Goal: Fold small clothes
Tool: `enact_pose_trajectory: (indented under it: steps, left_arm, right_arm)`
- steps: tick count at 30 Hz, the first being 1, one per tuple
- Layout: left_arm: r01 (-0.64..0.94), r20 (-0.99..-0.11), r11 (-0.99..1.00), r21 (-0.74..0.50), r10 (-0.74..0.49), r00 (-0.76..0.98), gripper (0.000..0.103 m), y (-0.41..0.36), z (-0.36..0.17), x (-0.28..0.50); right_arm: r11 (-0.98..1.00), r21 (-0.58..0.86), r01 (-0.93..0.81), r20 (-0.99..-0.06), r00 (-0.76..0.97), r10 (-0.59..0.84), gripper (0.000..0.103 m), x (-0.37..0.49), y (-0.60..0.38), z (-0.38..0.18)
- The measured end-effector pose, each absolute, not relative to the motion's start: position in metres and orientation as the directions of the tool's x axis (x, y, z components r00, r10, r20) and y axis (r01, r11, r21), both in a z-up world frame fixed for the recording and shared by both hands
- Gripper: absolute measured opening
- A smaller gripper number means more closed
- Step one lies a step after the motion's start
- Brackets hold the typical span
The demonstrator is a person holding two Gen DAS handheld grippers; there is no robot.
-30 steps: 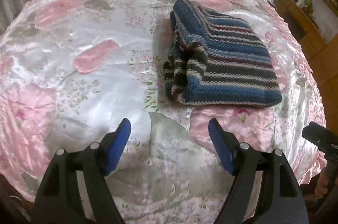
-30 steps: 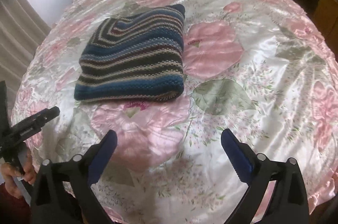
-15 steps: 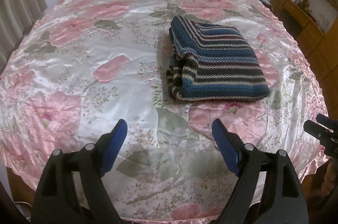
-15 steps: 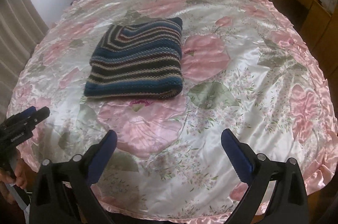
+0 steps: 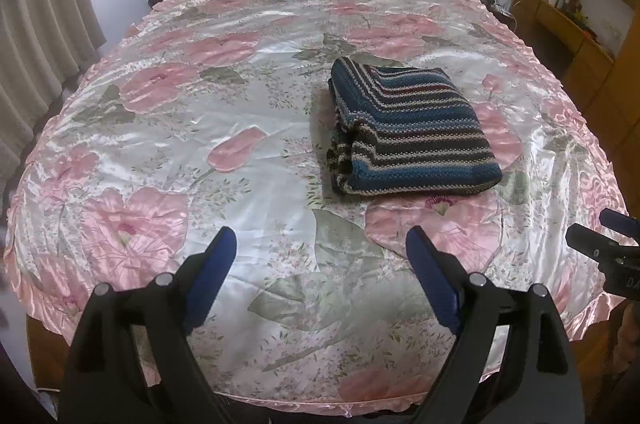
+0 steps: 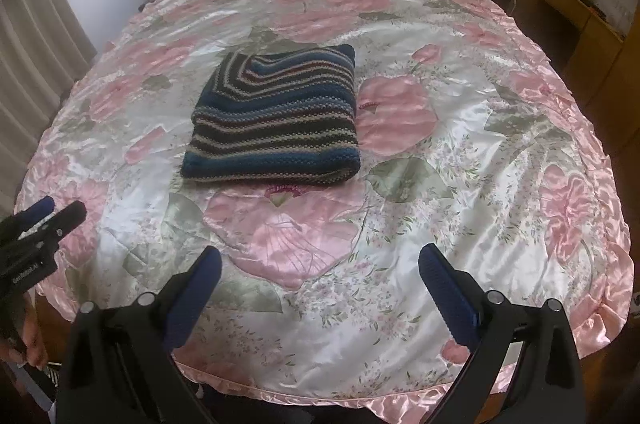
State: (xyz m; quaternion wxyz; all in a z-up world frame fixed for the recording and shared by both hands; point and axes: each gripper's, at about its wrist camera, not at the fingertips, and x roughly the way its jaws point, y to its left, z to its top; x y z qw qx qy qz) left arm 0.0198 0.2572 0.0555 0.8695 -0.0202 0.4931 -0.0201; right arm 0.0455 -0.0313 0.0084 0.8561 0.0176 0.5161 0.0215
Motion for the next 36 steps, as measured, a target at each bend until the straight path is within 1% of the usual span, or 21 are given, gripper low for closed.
enact_pose_trajectory:
  steps: [14, 36]
  left_arm:
    - [0.013, -0.850, 0.999, -0.035, -0.036, 0.525, 0.089, 0.255, 0.060, 0.014]
    - [0.005, -0.858, 1.000, -0.024, -0.023, 0.514, 0.089, 0.259, 0.055, 0.015]
  right_arm:
    - [0.999, 0.043, -0.019, -0.880, 0.472, 0.047, 0.099, 0.037, -0.022, 0.015]
    - [0.999, 0.027, -0.029, -0.876, 0.481, 0.038, 0.099, 0.039, -0.012, 0.014]
